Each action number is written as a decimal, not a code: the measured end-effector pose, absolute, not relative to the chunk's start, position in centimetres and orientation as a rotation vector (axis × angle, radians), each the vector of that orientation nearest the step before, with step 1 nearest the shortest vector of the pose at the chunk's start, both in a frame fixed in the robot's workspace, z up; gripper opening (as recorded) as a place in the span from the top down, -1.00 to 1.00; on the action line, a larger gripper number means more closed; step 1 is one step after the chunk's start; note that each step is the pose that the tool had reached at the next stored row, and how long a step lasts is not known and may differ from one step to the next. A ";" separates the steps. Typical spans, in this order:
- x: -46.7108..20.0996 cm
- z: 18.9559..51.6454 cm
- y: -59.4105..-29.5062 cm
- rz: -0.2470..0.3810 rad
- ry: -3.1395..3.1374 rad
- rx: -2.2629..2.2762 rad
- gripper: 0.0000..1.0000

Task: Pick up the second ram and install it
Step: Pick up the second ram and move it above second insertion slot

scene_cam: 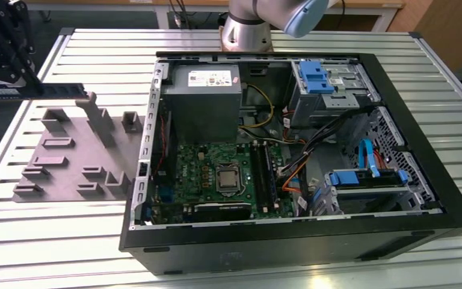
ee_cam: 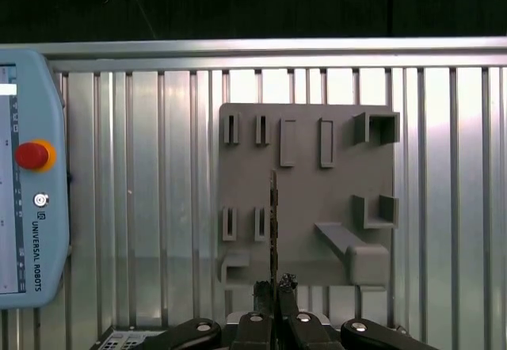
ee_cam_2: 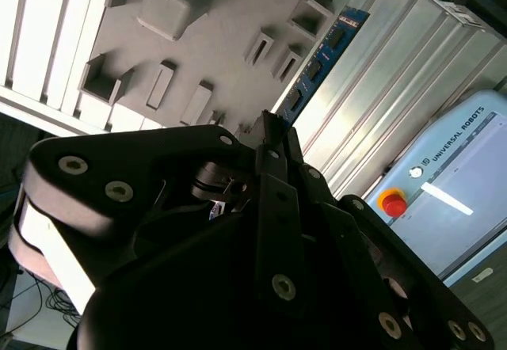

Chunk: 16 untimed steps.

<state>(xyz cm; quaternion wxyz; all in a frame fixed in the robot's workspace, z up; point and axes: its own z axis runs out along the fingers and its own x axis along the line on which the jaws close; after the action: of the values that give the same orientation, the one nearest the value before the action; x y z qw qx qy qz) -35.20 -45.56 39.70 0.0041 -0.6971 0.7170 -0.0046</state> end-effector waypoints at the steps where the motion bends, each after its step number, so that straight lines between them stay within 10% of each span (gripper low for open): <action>1: -35.2 39.7 -45.6 -0.015 2.247 -2.184 0.73; 16: -34.6 39.7 -45.6 -0.015 2.247 -2.184 0.73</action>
<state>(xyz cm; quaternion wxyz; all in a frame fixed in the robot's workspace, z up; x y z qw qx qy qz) -34.55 -45.56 39.70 0.0041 -0.6971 0.7170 -0.0046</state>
